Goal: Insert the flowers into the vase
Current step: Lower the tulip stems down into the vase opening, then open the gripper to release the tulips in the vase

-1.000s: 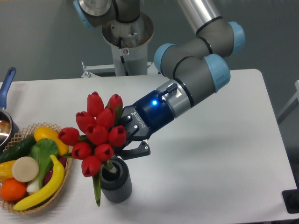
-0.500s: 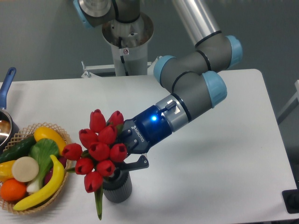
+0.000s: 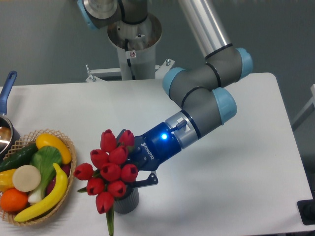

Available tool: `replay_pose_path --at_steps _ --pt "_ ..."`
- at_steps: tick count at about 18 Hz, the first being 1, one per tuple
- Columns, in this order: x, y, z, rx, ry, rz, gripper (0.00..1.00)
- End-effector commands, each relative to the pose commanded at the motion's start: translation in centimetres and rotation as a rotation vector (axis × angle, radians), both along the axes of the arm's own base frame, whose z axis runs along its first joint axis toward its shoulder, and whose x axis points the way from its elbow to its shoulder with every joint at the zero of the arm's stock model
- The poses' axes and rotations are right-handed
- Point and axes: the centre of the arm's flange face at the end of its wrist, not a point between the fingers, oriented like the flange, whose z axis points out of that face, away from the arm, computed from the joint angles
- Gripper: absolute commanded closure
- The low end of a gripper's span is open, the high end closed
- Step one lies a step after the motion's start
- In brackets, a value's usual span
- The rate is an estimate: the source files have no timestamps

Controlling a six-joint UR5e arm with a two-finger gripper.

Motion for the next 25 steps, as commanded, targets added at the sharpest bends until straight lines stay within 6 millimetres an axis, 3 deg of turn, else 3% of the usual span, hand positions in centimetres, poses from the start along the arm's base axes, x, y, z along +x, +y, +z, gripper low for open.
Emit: replay_pose_path --at_steps 5,14,17,19,22,25 --pt "0.4 -0.4 -2.9 0.001 0.011 -0.007 0.57" --pt "0.7 -0.5 -5.3 -0.025 -0.013 -0.008 0.54" --pt "0.7 -0.5 -5.8 -0.017 0.005 -0.011 0.41" --pt "0.7 -0.5 -6.0 -0.012 0.013 -0.013 0.23" --pt "0.6 -0.5 -5.9 -0.010 0.019 -0.013 0.12" --pt "0.6 -0.6 -6.1 -0.013 0.017 -0.011 0.07"
